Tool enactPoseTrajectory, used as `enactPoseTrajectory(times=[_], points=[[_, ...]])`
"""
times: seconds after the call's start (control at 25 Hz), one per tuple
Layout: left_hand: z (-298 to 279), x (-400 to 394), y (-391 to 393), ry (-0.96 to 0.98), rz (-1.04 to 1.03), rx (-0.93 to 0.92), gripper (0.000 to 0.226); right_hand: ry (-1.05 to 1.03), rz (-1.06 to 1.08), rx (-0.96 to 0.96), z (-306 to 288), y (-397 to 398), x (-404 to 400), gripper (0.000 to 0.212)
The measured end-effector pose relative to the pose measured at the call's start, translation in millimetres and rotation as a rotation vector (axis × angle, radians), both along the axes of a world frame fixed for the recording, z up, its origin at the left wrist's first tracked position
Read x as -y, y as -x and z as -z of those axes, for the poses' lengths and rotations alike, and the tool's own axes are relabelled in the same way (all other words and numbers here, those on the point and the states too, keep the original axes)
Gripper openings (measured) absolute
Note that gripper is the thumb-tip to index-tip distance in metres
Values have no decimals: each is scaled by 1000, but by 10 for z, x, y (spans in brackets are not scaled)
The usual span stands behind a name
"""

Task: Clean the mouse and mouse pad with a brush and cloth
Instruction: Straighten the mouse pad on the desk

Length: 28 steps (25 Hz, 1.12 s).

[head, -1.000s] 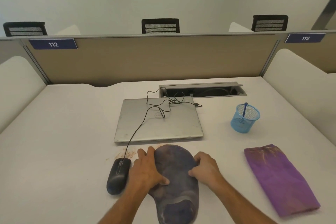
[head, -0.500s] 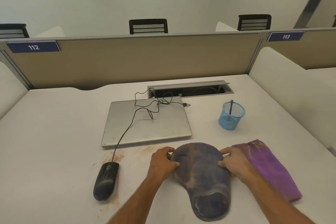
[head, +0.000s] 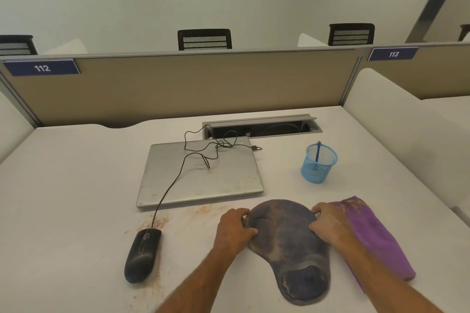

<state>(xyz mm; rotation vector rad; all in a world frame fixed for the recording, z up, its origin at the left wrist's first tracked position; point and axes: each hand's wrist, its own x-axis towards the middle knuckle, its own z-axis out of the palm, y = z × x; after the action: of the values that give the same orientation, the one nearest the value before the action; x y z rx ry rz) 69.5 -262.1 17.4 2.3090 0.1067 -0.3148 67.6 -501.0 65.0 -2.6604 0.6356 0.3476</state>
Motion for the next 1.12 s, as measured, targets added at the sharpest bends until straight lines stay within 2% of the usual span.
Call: enactPoseTrajectory(times=[0.12,0.24,0.44,0.6,0.76,0.84,0.92,1.04,1.12], points=[[9,-32,-1,-112,65,20,63,232,-96,-33,-111,36,-79,40],[-20,-120,47,-180,138,110,61,230,-147,33,-155,38,-186,43],[-221,-539,52,-219,88,331,37,21,-215,302,-136,-2,-800,45],[-366,-1165,-9,-188,-56,464,35,-151,-335,417,-99,-35,-1660,43],[-294,-1891,59,-197,-209,508,37,-238,-486,465,-68,26,-2518,44],[-202,-2222,131,-234,-267,455,41,-265,-559,493,-33,106,-2873,44],[-78,-2493,226,-350,-270,312,50,-256,-621,502,32,198,-3138,43],[147,-2775,409,-521,-216,81,61,-221,-696,417,148,345,-3419,51],[232,-2843,487,-589,-182,42,62,-182,-760,345,228,434,-3543,60]])
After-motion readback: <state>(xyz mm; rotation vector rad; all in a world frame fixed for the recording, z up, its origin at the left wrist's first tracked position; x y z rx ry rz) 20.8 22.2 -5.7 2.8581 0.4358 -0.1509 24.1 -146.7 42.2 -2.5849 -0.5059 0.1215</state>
